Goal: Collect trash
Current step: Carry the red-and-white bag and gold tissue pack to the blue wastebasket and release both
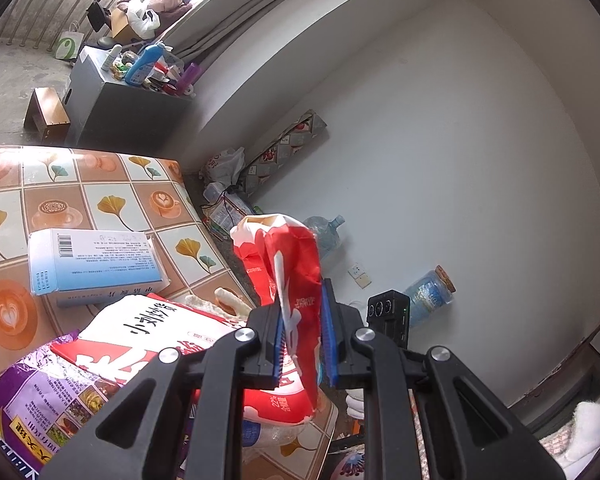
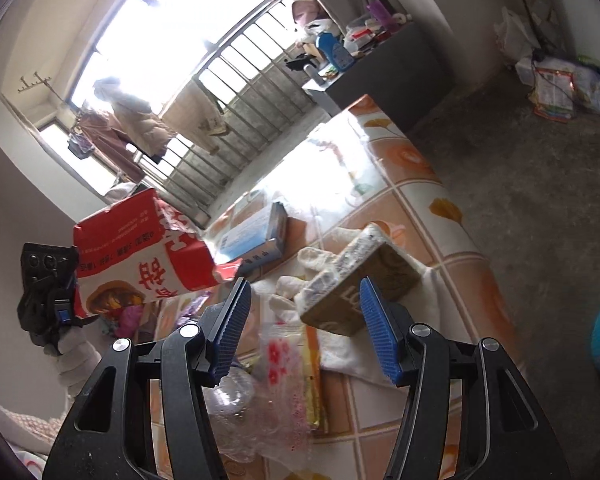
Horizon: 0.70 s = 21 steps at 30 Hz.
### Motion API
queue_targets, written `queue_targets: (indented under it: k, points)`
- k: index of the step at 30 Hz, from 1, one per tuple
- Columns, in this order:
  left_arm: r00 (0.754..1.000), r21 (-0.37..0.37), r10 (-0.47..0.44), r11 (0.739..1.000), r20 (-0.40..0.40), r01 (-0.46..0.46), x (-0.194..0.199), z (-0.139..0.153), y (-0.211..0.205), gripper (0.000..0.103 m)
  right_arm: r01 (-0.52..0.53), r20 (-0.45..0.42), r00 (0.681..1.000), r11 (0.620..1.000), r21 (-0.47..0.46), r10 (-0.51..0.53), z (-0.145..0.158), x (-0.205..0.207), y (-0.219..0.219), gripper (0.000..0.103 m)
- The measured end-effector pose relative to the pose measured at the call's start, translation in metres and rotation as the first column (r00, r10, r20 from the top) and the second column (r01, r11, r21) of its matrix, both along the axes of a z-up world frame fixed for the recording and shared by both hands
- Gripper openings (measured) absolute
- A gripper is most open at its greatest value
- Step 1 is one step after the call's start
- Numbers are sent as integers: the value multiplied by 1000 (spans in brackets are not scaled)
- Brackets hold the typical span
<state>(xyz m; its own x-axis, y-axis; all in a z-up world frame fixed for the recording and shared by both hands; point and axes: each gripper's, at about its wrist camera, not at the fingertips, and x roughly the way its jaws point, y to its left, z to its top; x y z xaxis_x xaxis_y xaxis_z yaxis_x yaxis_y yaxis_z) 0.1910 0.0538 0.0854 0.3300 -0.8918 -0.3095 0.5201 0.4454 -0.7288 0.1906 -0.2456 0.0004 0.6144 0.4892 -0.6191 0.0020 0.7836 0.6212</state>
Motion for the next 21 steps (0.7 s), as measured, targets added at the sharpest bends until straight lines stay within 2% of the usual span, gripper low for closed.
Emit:
queue_targets:
  k: [4, 6, 10, 13, 17, 21]
  points:
    - [1000, -2, 7, 1000, -7, -7, 3, -1, 3, 15, 43, -69, 997, 999, 11, -42, -10, 2, -4, 57]
    - [1000, -4, 9, 1000, -11, -9, 4, -2, 3, 15, 68, -105, 992, 997, 33, -64, -11, 3, -4, 67]
    - [1000, -11, 8, 1000, -23, -8, 6, -4, 4, 15, 157, -196, 972, 981, 115, -133, -14, 9, -7, 72]
    - [1000, -12, 2, 1000, -29, -2, 7, -6, 3, 15, 204, -245, 953, 974, 94, -176, -11, 19, -2, 74]
    - [999, -9, -6, 1000, -32, 5, 9, -8, 1, 15, 285, -359, 903, 954, 91, -235, -21, 31, 2, 74]
    - [999, -22, -9, 1000, -42, 8, 12, -11, 1, 15, 323, -372, 882, 946, 34, -288, -24, 35, 5, 72]
